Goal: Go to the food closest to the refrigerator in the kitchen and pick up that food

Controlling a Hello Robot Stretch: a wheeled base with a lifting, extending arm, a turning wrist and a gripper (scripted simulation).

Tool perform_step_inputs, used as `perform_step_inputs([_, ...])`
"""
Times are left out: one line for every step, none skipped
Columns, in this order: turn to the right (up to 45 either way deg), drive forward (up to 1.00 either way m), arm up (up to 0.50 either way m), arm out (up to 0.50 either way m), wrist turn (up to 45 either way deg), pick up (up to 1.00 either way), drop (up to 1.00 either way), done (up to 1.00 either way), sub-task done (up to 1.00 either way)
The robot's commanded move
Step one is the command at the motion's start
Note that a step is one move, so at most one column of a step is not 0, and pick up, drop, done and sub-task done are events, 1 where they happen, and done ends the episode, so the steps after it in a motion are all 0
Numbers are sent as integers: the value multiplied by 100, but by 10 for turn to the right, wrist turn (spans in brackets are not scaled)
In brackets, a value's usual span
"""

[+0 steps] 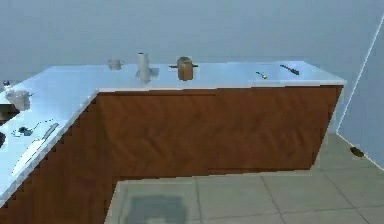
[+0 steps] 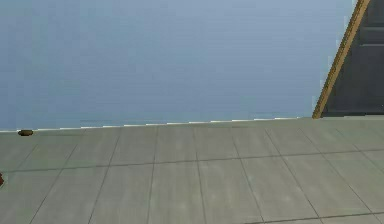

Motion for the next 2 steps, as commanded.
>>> perform_step_inputs([0, 85, 0, 0, 0, 0, 0, 0, 0])
perform_step_inputs([450, 0, 0, 0, 0, 0, 0, 0, 0])
